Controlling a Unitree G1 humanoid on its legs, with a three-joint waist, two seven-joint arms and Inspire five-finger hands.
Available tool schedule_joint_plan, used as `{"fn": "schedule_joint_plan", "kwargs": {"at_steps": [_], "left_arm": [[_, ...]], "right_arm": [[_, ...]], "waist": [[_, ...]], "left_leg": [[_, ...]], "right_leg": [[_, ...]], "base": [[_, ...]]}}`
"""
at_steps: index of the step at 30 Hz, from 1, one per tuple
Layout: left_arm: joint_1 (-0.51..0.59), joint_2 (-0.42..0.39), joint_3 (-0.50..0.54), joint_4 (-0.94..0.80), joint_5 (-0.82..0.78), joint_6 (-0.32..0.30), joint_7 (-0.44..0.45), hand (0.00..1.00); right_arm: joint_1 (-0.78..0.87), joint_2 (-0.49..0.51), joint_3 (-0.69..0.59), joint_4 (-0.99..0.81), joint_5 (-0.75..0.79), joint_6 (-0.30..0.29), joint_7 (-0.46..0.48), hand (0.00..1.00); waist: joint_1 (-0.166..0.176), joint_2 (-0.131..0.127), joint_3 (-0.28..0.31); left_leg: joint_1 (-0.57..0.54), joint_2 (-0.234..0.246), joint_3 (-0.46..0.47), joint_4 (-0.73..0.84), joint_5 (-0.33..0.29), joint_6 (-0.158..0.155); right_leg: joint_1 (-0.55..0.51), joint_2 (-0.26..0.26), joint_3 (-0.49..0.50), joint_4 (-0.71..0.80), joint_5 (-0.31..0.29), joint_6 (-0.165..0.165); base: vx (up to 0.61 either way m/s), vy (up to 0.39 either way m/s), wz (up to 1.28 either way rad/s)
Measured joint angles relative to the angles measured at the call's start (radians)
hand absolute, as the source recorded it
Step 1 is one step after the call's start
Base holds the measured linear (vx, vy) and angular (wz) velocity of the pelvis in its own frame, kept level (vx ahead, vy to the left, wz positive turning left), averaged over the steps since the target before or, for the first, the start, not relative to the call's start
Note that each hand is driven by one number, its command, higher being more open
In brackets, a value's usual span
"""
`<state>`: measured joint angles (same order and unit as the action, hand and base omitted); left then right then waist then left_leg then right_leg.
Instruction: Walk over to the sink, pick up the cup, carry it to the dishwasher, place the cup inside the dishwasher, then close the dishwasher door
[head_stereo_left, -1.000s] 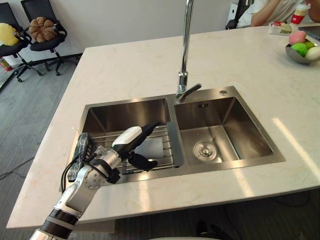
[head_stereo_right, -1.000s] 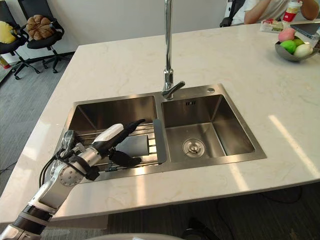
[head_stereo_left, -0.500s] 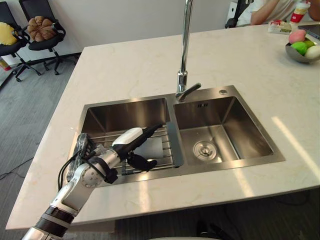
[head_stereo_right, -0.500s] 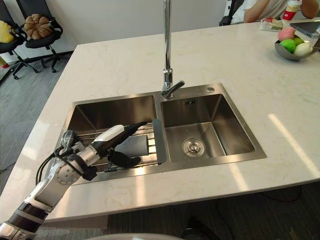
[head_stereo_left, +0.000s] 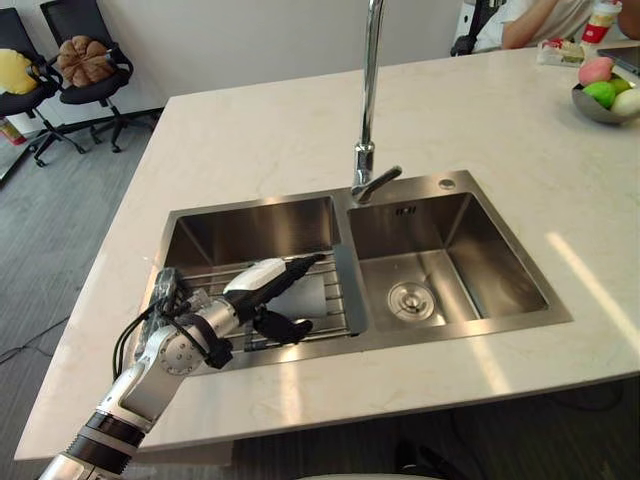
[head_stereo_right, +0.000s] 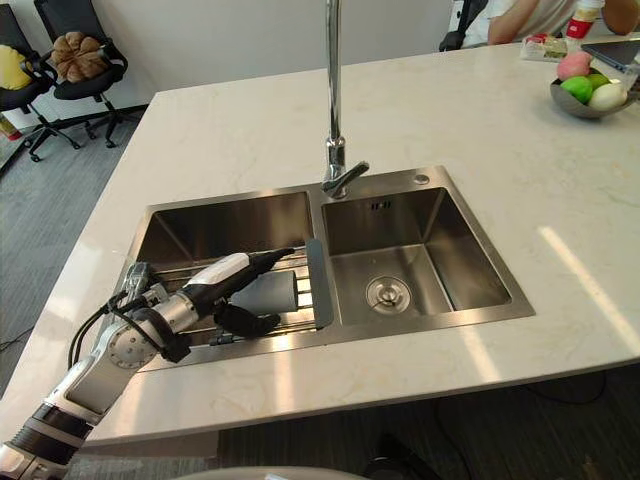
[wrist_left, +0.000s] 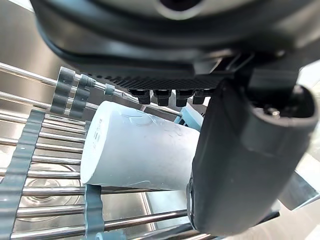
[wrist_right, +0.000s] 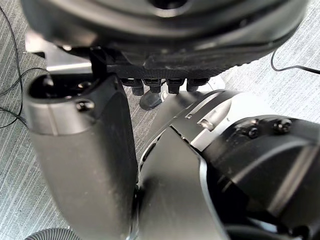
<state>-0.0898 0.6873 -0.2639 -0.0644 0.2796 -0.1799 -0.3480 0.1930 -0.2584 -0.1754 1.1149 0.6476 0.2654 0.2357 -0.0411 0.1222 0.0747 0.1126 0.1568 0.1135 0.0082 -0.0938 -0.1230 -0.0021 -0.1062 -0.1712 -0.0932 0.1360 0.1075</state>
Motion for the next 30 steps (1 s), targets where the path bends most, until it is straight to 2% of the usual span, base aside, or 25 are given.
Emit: {"fn": "schedule_joint_plan", "kwargs": {"at_steps": [10,23,30], "left_arm": [[-0.007,0.000,-0.001,0.010,-0.006,0.005,-0.008,1.00],[-0.091,0.000,-0.045,0.127,-0.002,0.008,-0.003,1.00],[-0.146,0.009,-0.077,0.188,0.035,0.026,-0.065,1.00]], "right_arm": [[-0.003,-0.008,0.027,0.000,0.035,0.000,-0.011,1.00],[-0.001,0.000,0.026,-0.006,0.039,-0.009,-0.020,1.00],[-0.001,0.005,0.027,-0.018,0.039,-0.012,-0.026,1.00]], "waist": [[-0.002,0.001,-0.001],[-0.009,0.001,-0.002],[-0.029,0.003,-0.002]], "left_leg": [[0.001,0.000,0.004,0.000,0.000,0.000],[0.005,0.002,0.034,0.000,-0.003,-0.001],[0.013,0.006,0.058,0.001,-0.009,-0.002]], "right_leg": [[-0.001,0.000,0.003,0.000,0.000,0.000],[-0.016,0.006,0.034,0.000,0.007,-0.003],[-0.022,0.013,0.054,0.000,0.009,-0.005]], "base": [[0.00,0.000,0.00],[-0.01,-0.001,-0.07],[-0.02,-0.004,-0.08]]}}
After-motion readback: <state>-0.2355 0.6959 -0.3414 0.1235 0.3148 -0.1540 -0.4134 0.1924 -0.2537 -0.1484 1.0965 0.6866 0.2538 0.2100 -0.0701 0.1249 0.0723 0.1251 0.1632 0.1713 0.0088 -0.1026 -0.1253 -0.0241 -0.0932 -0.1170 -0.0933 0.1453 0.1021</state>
